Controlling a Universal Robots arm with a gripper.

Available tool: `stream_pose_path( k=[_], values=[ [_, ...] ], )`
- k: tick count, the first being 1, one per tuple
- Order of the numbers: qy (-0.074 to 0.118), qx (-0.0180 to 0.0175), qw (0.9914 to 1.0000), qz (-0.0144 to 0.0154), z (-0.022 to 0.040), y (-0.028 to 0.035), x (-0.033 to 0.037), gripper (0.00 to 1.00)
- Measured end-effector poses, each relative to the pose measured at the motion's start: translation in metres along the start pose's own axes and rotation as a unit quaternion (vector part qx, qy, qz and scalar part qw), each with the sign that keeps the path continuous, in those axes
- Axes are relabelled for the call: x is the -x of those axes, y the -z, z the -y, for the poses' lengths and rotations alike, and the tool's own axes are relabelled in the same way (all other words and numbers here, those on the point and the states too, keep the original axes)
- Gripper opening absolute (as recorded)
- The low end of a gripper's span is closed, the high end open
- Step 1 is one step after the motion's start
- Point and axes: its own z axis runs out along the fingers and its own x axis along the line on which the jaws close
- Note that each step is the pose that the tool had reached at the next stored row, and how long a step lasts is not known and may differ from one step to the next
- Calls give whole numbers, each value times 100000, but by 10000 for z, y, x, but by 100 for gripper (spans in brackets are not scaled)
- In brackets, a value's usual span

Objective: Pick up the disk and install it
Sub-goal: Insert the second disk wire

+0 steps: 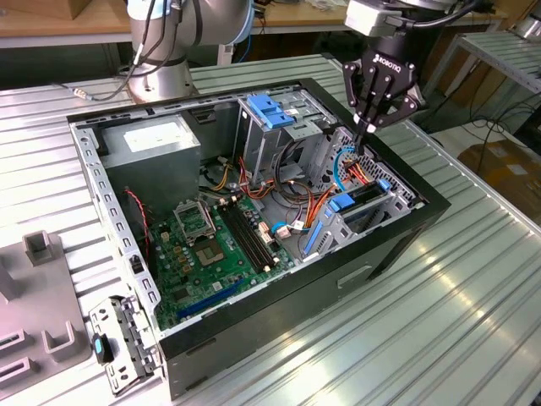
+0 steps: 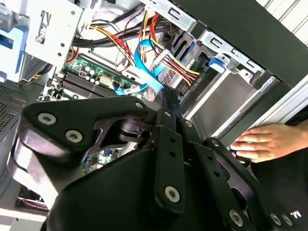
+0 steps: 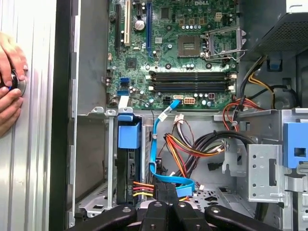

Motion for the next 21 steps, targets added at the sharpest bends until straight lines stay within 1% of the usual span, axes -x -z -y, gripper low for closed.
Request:
stream_pose_path(
  k=[1, 2, 3, 4, 5, 6, 8, 11, 13, 14, 16, 18, 20, 21],
  values=[
    [-37, 12, 99996, -842, 1, -7, 4, 17],
    [-67, 21, 99989, -1484, 2, -13, 7, 24],
    [-83, 27, 99983, -1845, 2, -19, 12, 24],
    [-97, 31, 99977, -2125, 3, -27, 19, 24],
    [-108, 34, 99975, -2245, 3, -32, 25, 24],
    [-119, 39, 99973, -2303, 5, -45, 41, 24],
    [-112, 50, 99973, -2327, 12, -75, 62, 24],
    [-119, 51, 99969, -2473, 20, -114, 82, 24],
    [-117, 50, 99969, -2490, 24, -130, 88, 24],
    [-121, 53, 99968, -2513, 26, -141, 90, 23],
    [-124, 54, 99966, -2589, 28, -158, 94, 11],
    [-124, 54, 99966, -2617, 29, -164, 96, 11],
    [-130, 56, 99963, -2720, 29, -170, 99, 11],
    [-134, 58, 99960, -2822, 29, -174, 102, 11]
  ],
)
